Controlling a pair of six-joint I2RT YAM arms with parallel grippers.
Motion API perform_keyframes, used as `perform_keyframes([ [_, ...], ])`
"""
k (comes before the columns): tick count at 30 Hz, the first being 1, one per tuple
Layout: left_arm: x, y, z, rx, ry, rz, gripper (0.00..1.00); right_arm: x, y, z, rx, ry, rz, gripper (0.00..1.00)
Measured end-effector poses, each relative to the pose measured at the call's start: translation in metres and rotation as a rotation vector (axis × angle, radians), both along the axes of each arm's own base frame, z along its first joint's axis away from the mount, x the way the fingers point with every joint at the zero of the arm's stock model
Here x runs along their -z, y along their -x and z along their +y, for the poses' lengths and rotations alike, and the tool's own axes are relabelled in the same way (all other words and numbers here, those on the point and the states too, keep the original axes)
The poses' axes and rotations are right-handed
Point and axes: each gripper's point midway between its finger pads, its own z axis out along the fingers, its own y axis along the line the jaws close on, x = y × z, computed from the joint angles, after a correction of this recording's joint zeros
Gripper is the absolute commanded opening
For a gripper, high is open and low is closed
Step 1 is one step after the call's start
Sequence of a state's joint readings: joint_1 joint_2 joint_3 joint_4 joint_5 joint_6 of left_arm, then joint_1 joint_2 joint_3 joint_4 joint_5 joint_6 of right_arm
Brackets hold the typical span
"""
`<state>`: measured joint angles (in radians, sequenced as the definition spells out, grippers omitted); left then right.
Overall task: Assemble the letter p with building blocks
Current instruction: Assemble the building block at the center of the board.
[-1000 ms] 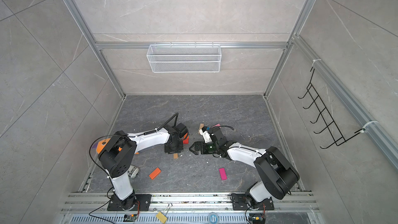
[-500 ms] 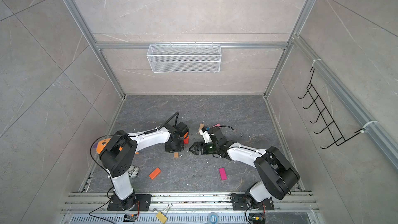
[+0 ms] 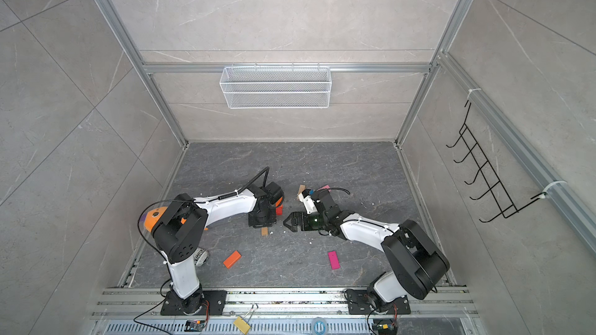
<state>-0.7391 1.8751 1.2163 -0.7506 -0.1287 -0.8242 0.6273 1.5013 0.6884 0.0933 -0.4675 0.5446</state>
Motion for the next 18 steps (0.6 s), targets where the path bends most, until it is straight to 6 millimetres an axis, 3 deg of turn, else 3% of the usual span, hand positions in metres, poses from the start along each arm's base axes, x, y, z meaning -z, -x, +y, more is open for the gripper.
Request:
perform_keyframes([
  [18,0.0002,-0.0008,-0.0008,0.010,-0.007,0.007,0.27,0.0015,0.0009,-0.0008,-0.002,0.013,0.001,1.00],
])
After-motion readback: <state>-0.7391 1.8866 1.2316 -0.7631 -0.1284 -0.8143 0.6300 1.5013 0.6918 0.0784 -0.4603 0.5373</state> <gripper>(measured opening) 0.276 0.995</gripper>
